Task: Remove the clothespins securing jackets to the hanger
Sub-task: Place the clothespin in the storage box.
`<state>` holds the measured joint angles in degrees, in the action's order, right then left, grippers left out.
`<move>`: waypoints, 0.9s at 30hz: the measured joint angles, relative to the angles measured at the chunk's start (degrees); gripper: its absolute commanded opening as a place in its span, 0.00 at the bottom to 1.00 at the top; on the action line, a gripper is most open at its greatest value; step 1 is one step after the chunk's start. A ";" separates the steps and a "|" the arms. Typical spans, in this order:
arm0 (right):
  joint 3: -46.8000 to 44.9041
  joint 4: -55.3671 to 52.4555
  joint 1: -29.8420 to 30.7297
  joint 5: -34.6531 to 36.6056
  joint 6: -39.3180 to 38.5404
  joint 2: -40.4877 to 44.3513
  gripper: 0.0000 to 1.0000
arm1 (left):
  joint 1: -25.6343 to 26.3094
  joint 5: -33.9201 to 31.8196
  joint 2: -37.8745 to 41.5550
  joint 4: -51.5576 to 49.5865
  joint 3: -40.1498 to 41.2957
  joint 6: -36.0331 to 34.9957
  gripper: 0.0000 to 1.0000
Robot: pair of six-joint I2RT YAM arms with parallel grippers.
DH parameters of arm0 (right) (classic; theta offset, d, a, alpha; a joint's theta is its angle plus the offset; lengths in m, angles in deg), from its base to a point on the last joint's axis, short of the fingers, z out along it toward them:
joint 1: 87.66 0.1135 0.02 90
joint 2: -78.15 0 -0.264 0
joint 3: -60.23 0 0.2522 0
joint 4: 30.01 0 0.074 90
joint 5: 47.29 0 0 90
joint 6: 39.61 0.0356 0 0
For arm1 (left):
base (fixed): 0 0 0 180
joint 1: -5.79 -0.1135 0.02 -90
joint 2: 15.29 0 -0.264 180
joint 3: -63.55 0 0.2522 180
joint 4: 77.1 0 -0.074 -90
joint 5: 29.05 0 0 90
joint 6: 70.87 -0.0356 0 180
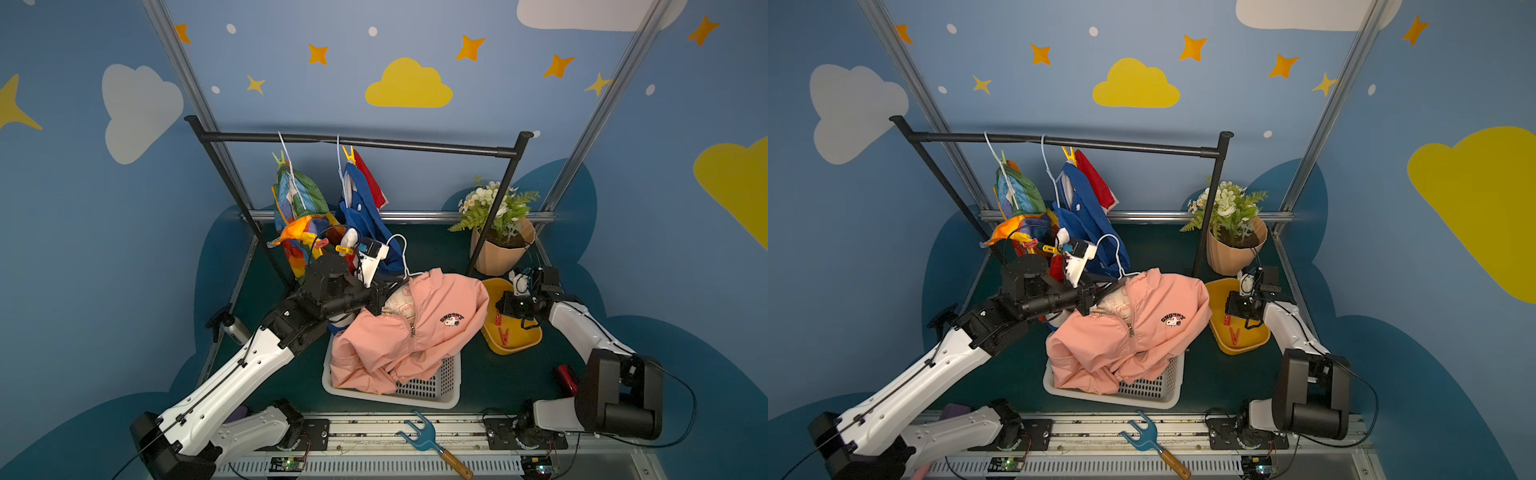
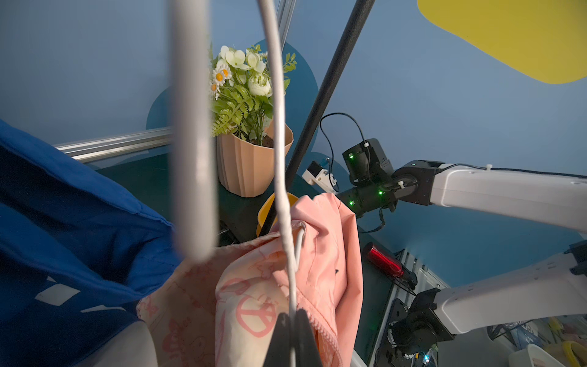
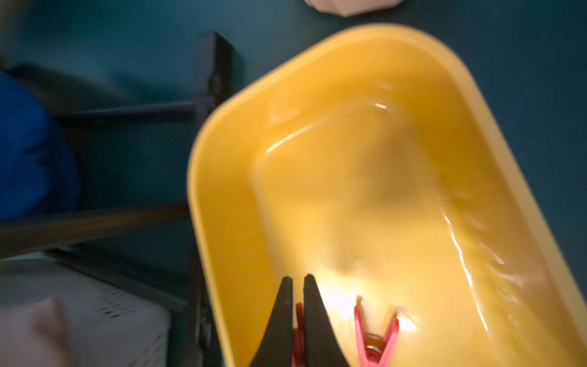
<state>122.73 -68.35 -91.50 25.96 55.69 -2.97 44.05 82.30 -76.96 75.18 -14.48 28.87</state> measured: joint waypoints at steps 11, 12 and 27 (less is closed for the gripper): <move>3.37 -2.78 2.25 7.76 -0.33 -3.87 0.69 | 0.00 0.31 0.17 0.04 0.00 -0.11 0.04; 3.48 -3.32 2.36 8.04 -0.17 -3.28 0.73 | 0.02 0.39 0.24 0.07 0.00 -0.13 0.04; 4.85 -2.58 3.80 1.81 0.83 29.35 0.76 | 1.16 0.96 0.90 0.07 0.02 -1.64 0.04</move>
<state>127.58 -70.93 -87.69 27.77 56.52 26.38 45.21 83.26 -76.06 75.25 -14.46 27.23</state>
